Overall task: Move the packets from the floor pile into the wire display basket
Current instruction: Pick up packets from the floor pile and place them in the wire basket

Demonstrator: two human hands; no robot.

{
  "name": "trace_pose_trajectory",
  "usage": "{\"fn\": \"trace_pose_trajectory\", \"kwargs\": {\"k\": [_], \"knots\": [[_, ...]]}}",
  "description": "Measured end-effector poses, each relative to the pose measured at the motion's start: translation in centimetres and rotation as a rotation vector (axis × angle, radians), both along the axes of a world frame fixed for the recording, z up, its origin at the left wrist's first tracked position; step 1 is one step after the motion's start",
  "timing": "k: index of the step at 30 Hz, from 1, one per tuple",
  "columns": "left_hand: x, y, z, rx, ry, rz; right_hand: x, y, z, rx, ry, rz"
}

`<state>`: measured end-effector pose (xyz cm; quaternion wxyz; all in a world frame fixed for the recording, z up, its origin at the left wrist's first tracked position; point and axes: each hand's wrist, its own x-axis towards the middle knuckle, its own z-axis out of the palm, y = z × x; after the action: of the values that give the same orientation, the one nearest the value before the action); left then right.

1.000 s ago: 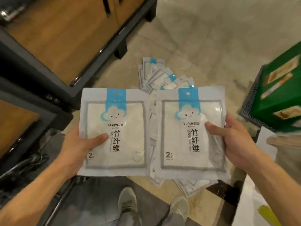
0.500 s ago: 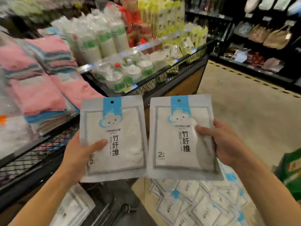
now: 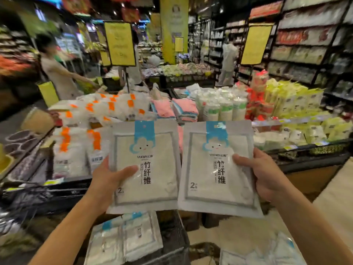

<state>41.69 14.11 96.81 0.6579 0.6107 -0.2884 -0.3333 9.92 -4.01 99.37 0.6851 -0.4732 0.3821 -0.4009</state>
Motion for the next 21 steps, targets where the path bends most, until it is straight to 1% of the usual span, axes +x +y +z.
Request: {"fn": "trace_pose_trajectory", "kwargs": {"k": [6,12,16,21], "knots": [[1.8,10.8,-0.4,-0.011,0.079,0.219,5.1,3.5,0.3,-0.027,-0.021,0.210],[3.1,19.0,-0.4,0.018,0.106,0.349,10.0,7.5,-0.3,-0.007,-0.026,0.357],[6.2,22.1,-0.9,0.029,0.121,0.363,13.9,10.3,-0.6,0.000,-0.040,0.397],[11.4,24.2,-1.1,0.045,0.141,0.339,19.7,12.9,-1.7,-0.002,-0.038,0.353]]}}
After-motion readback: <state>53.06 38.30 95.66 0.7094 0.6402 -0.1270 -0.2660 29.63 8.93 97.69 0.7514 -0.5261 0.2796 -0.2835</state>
